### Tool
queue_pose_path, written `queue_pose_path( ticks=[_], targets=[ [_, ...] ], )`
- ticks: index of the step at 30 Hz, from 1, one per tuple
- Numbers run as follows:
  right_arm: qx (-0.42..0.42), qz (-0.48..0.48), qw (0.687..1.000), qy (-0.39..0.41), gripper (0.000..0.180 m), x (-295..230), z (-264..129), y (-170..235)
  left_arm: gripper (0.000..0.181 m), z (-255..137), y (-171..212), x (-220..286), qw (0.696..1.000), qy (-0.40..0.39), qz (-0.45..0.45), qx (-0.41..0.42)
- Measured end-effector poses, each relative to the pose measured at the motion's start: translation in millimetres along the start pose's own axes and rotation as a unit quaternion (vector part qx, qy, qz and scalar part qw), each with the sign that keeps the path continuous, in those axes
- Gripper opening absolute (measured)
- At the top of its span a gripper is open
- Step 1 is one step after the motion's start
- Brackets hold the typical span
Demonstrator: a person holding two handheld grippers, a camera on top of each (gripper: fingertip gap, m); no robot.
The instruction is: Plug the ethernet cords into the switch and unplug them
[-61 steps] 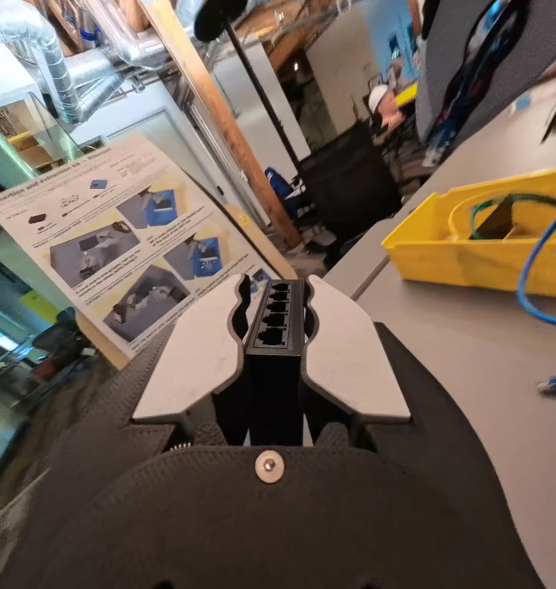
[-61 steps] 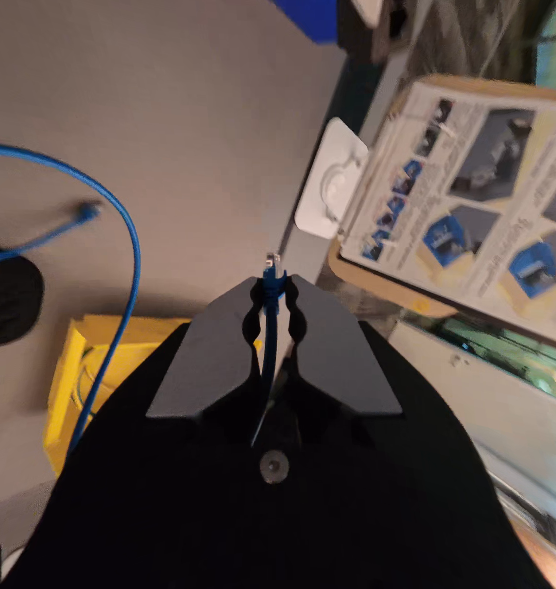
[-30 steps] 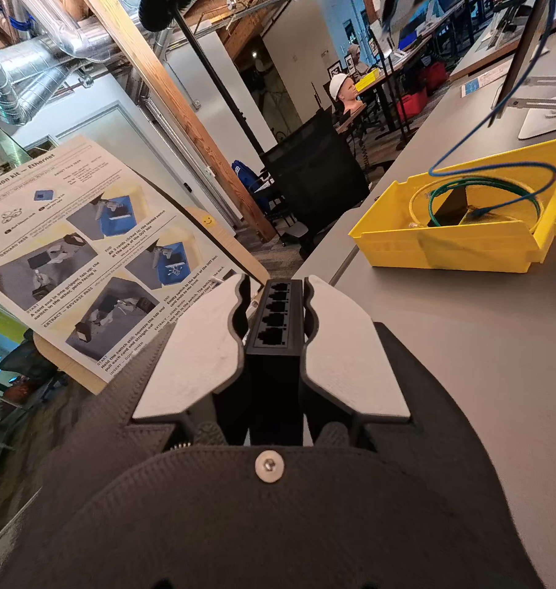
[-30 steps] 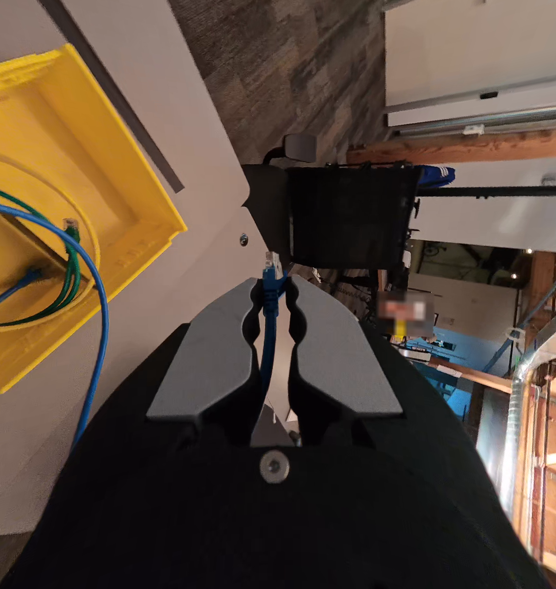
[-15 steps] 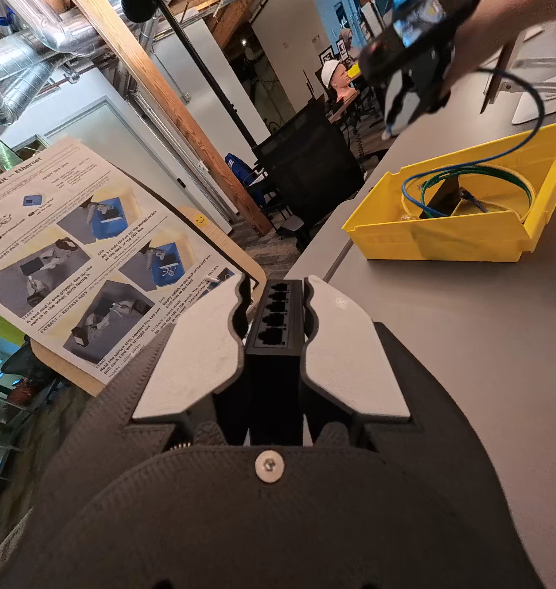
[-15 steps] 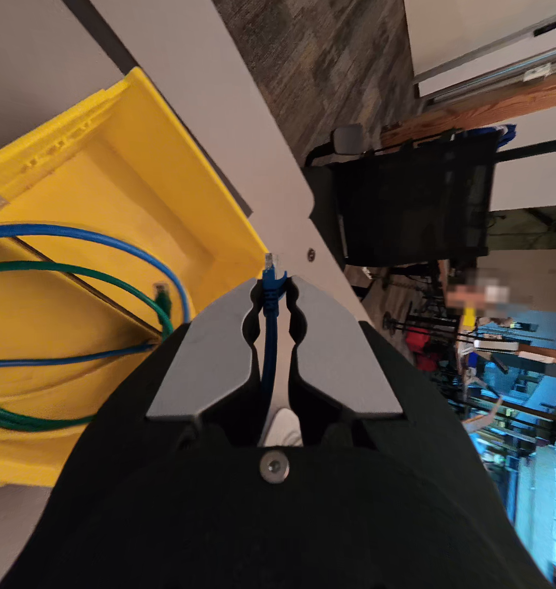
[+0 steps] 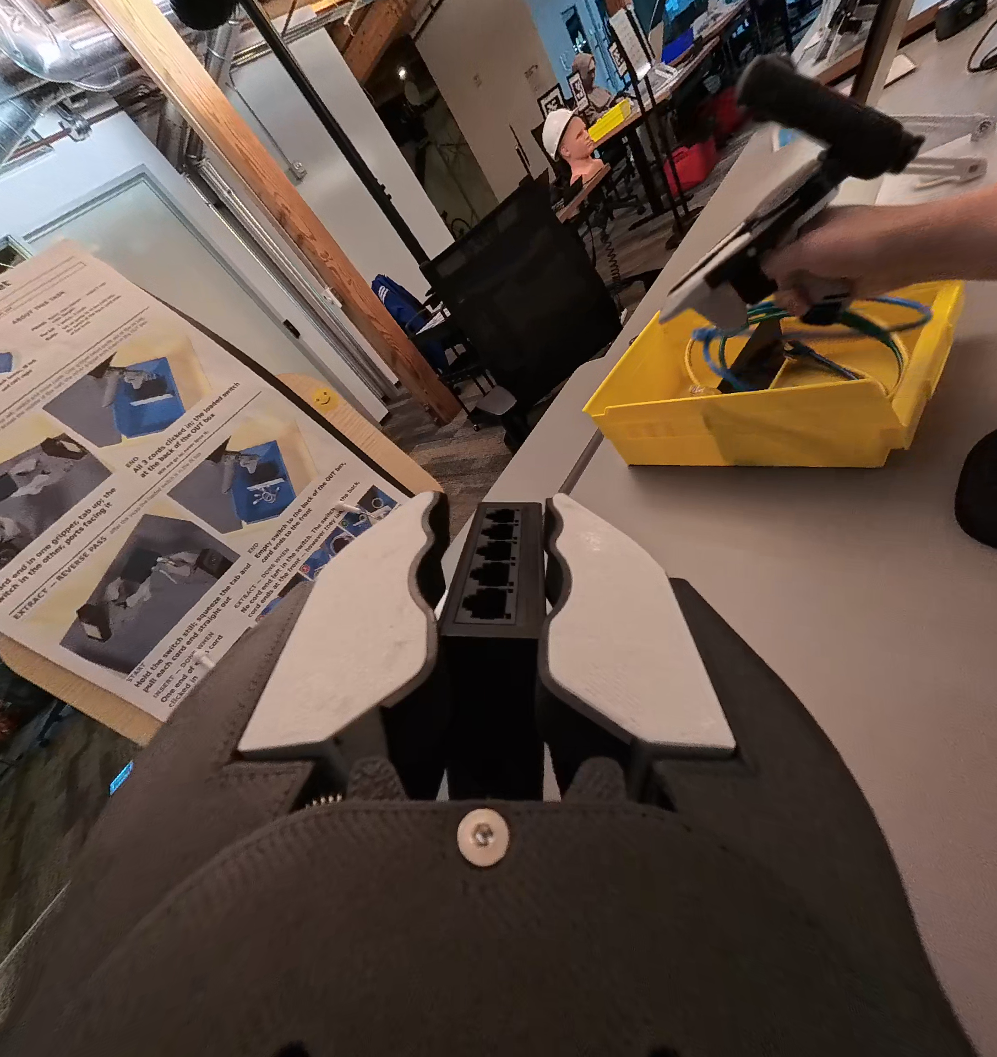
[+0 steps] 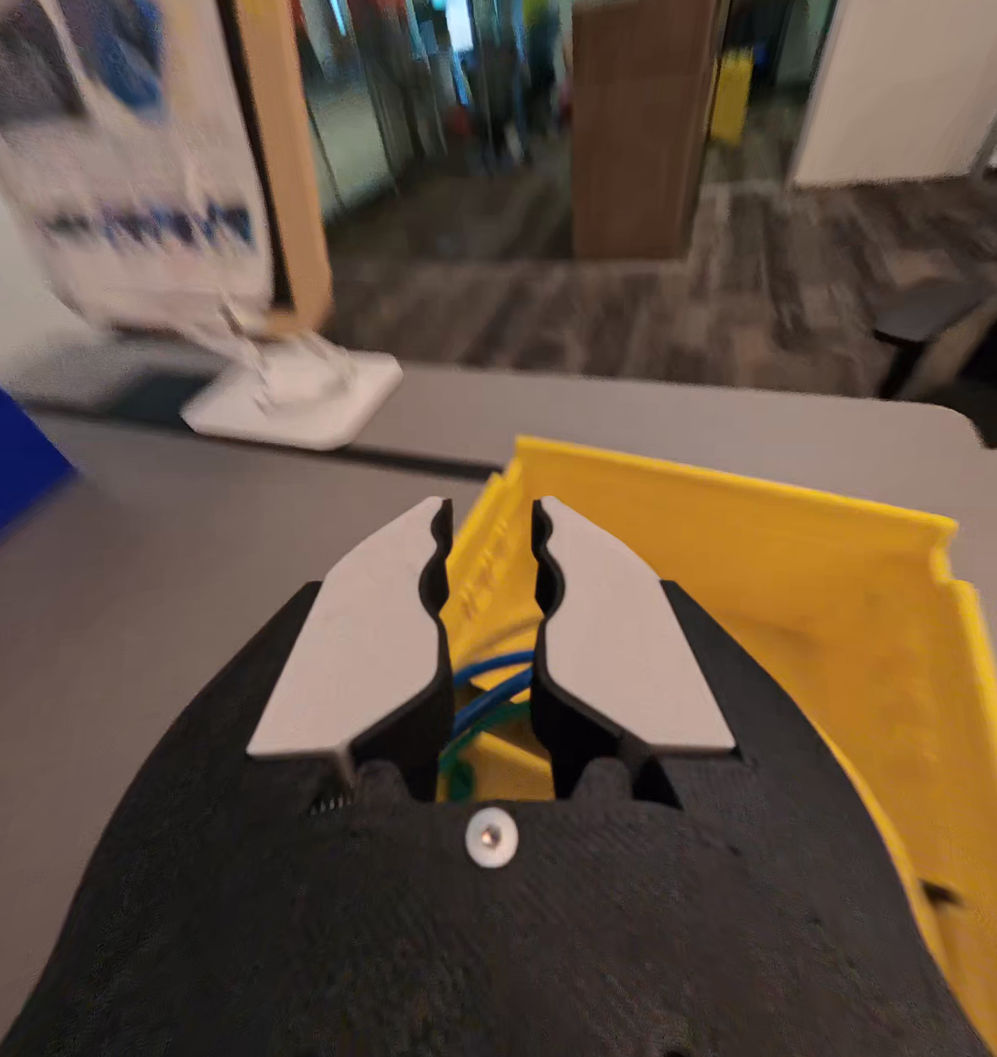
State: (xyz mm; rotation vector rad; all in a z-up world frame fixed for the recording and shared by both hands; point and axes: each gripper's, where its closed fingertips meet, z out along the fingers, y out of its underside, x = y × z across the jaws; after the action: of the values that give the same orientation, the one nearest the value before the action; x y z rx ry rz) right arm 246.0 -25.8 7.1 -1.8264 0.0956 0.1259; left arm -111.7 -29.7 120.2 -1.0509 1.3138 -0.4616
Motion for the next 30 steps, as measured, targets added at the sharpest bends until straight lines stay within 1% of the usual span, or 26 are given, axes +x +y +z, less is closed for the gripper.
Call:
queue_pose_path(
  ticks=[1,2,4,6,8,9,10,11,12,13,15,16,18,20,23,25,26,27,29,30],
  targets=[
    [0.046,0.032,0.998,-0.025,0.026,-4.1,-4.0,-9.7,0.030,0.2,-0.6,1.3,1.000,0.002,0.001,0.001],
    [0.086,0.058,0.994,-0.041,0.026,-4.9,-9.2,-18.9,0.030,0.2,-0.9,2.4,1.000,0.004,0.002,0.001],
    [0.164,0.080,0.981,-0.062,0.025,-3.4,-26.1,-39.8,0.030,0.5,-0.9,3.1,1.000,0.005,0.003,0.001],
    [0.212,0.062,0.973,-0.065,0.018,-6.3,-48.2,-58.5,0.030,0.4,-0.5,4.4,1.000,0.011,0.007,0.003],
    [0.193,-0.015,0.980,-0.043,0.016,-23.9,-62.8,-66.8,0.030,-0.3,-2.3,6.6,1.000,0.018,0.018,0.016],
    [0.185,-0.073,0.979,-0.035,0.023,-41.7,-68.0,-70.3,0.030,-0.8,-3.8,10.1,0.999,0.030,0.023,0.024],
    [0.187,-0.126,0.973,-0.041,0.035,-67.5,-72.3,-74.8,0.030,-1.7,-5.4,16.9,0.998,0.052,0.030,0.034],
    [0.198,-0.173,0.962,-0.067,0.046,-101.2,-75.7,-79.2,0.030,-2.7,-6.6,24.5,0.995,0.078,0.033,0.043],
    [0.213,-0.217,0.947,-0.106,0.051,-139.8,-78.4,-81.9,0.030,-3.3,-7.5,30.7,0.993,0.100,0.029,0.050],
    [0.226,-0.258,0.927,-0.150,0.051,-179.7,-80.7,-82.4,0.030,-3.3,-8.5,35.3,0.991,0.118,0.019,0.056],
    [0.248,-0.331,0.879,-0.238,0.051,-254.5,-87.9,-77.4,0.030,-3.0,-8.9,43.9,0.987,0.150,0.002,0.062],
    [0.255,-0.352,0.862,-0.262,0.050,-280.0,-88.9,-75.9,0.030,-3.4,-9.7,48.1,0.984,0.162,0.001,0.068],
    [0.237,-0.376,0.840,-0.311,0.050,-313.1,-83.6,-64.5,0.030,-4.4,-13.0,53.8,0.981,0.175,0.002,0.079],
    [0.209,-0.371,0.824,-0.373,0.050,-331.6,-76.9,-47.5,0.030,-5.4,-17.0,58.0,0.979,0.184,-0.001,0.086],
    [0.176,-0.338,0.807,-0.451,0.053,-350.4,-65.5,-29.2,0.030,-5.4,-22.6,62.4,0.977,0.191,-0.007,0.100],
    [0.172,-0.344,0.803,-0.456,0.052,-360.4,-54.4,-24.2,0.030,-4.8,-25.6,65.0,0.974,0.197,-0.017,0.110],
    [0.178,-0.352,0.793,-0.464,0.045,-366.7,-53.6,-21.7,0.030,-4.7,-27.9,64.6,0.973,0.197,-0.026,0.119],
    [0.174,-0.364,0.783,-0.474,0.030,-371.2,-54.1,-17.2,0.030,-4.9,-29.7,61.8,0.972,0.192,-0.036,0.128],
    [0.165,-0.369,0.790,-0.461,0.028,-367.2,-52.6,-21.7,0.032,-4.4,-27.7,47.0,0.976,0.164,-0.062,0.127],
    [0.156,-0.396,0.798,-0.427,0.028,-356.3,-48.8,-24.4,0.045,-6.2,-27.1,36.7,0.978,0.146,-0.077,0.125]
  ],
)
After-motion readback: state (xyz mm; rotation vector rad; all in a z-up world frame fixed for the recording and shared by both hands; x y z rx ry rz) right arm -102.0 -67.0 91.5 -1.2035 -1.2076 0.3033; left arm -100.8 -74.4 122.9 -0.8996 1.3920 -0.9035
